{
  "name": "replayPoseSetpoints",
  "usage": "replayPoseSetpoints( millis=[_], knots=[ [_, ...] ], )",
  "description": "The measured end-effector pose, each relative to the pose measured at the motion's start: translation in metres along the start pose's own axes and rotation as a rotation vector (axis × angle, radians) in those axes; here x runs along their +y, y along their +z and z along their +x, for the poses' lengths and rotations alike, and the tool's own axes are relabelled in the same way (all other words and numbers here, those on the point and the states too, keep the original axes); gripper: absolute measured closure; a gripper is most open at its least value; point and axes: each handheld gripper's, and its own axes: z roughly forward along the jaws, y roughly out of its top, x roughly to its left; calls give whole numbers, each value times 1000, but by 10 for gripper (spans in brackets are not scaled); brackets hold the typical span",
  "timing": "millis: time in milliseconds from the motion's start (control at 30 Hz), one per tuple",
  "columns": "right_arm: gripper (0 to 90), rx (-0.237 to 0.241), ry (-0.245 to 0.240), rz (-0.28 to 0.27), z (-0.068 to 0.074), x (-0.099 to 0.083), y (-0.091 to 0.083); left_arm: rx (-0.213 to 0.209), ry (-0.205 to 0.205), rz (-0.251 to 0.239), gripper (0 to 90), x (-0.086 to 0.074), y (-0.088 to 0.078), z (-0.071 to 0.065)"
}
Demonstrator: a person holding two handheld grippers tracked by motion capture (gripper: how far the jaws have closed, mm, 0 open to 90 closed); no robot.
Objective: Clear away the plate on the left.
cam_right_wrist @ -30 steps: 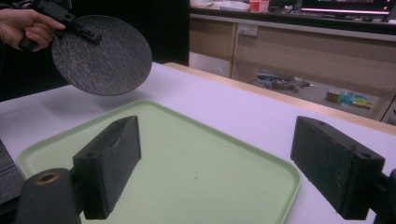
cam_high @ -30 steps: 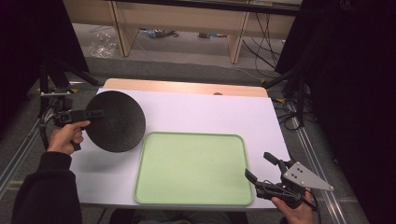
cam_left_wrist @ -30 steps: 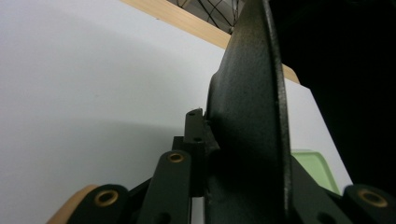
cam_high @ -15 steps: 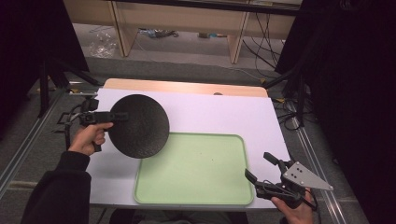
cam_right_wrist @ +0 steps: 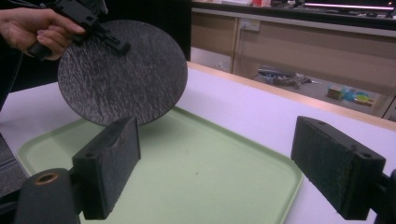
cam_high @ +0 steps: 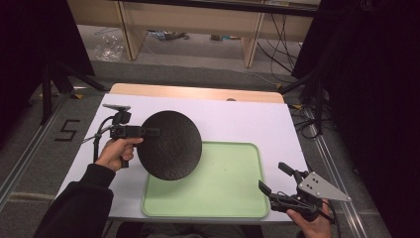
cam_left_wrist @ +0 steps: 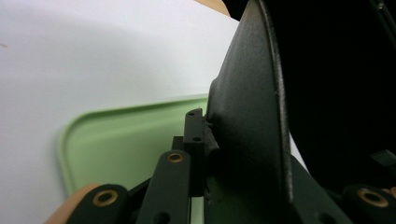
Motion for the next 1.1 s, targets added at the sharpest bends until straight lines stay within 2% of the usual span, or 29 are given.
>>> replayPoseSetpoints(
  millis=[267,500,533,600,633,1100],
  knots=[
    [163,10,1,7,0,0,-1,-22,26,58,782,-7,22,-12],
    [163,8,6,-3,0,0,0,-42,39,90,781,-14,38,-20],
    [163,8,5,-2,0,0,0,-44,11,97,781,-16,41,-23],
    [163,5,6,-3,0,0,0,-47,-4,115,781,-18,48,-28],
    [163,7,7,-4,0,0,0,-39,-5,117,781,-20,52,-30],
    [163,8,10,-8,0,0,0,-56,20,227,779,-39,94,-46]
  ],
)
